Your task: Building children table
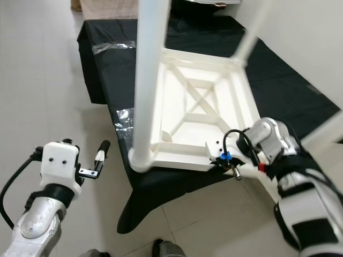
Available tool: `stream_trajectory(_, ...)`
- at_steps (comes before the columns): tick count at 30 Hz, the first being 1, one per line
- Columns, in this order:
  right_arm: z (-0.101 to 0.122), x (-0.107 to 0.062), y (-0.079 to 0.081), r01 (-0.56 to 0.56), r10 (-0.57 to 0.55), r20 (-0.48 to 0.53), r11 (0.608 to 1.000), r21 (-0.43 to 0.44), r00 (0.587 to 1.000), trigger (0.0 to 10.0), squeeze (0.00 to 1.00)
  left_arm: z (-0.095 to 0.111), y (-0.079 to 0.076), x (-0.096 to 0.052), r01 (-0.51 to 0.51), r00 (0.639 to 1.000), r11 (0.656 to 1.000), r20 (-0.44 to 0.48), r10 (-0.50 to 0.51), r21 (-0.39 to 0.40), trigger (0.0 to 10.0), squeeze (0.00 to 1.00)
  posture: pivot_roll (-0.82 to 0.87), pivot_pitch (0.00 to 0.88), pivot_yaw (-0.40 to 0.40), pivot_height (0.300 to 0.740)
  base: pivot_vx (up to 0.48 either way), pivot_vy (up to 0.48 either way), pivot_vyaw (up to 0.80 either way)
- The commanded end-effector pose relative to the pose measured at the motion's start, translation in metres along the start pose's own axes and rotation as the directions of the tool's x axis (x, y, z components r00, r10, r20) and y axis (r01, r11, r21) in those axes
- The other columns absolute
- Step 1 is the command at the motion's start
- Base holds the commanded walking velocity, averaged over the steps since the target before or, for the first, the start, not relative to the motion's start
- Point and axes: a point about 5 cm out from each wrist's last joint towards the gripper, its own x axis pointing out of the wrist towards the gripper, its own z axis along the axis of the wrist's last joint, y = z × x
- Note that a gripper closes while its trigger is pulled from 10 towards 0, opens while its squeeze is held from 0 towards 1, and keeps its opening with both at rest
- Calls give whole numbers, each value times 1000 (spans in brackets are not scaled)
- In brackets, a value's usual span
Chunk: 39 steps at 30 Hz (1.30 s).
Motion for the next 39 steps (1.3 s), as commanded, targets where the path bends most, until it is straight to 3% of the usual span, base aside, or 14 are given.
stream_trajectory(1,-13,4,5,14,-25,-149,997,-73,989,0,0,-3,-2,-1,4,1000,1000,-11,-4,-2,10000,0,42,168,-116,740,0,0,0)
stream_trajectory(4,-18,1,0,73,-89,-222,994,-80,971,0,0,-3,-3,-1,6,1000,1000,-11,-6,-2,10000,0,43,170,-119,740,0,0,0)
stream_trajectory(5,-24,-3,-6,145,-171,-300,984,-107,938,10000,0,-3,-3,-1,7,1000,1000,-12,-7,-3,10000,0,46,172,-118,740,0,0,0)
stream_trajectory(8,-32,-13,-20,329,-350,-386,937,-121,854,10000,0,-3,-3,-1,6,1000,1000,-15,-7,-4,10000,0,43,173,-119,740,0,0,0)
stream_trajectory(15,-24,-13,-25,390,-403,-305,915,-106,863,10000,0,-4,-3,-1,3,1000,1000,-17,-3,-5,10000,0,43,176,-118,740,0,0,0)
stream_trajectory(16,-19,-11,-25,402,-406,-245,913,-69,880,10000,855,-4,-3,-1,3,1000,1000,-17,-3,-5,10000,0,40,175,-115,740,0,0,0)
stream_trajectory(17,-19,-11,-25,402,-406,-245,913,-69,880,10000,855,-4,-3,-1,3,1000,1000,-17,-3,-5,10000,0,40,175,-115,740,0,0,0)
stream_trajectory(18,-12,-8,-26,411,-412,-175,911,-45,894,10000,1000,-4,-3,0,5,1000,1000,-16,-5,-6,10000,0,45,175,-116,740,0,0,0)
stream_trajectory(22,-8,-7,-28,422,-422,-126,906,-21,898,10000,1000,-3,-4,0,7,1000,1000,-15,-7,-6,10000,0,44,173,-116,740,0,0,0)
stream_trajectory(23,-9,-7,-23,380,-376,-57,923,64,925,10000,0,-4,-3,0,6,1000,1000,-14,-6,-5,10000,0,46,175,-116,740,0,0,0)
stream_trajectory(29,-17,-15,-10,229,-238,27,956,185,971,10000,0,-4,-3,1,3,1000,1000,-15,-3,-3,10000,0,45,175,-116,740,0,0,0)
stream_trajectory(34,-36,-43,10,48,-84,116,957,287,990,10000,0,-4,-3,2,1,1000,1000,-13,-2,-4,10000,0,42,172,-110,740,0,0,0)
stream_trajectory(37,-38,-61,12,9,-97,235,936,351,967,10000,0,-5,-3,3,6,1000,1000,-11,-6,-4,10000,0,33,170,-105,740,0,0,0)
stream_trajectory(39,-30,-74,3,20,-203,396,908,419,895,10000,0,-5,-4,4,9,1000,1000,-11,-10,-4,10000,0,33,170,-105,740,0,0,0)
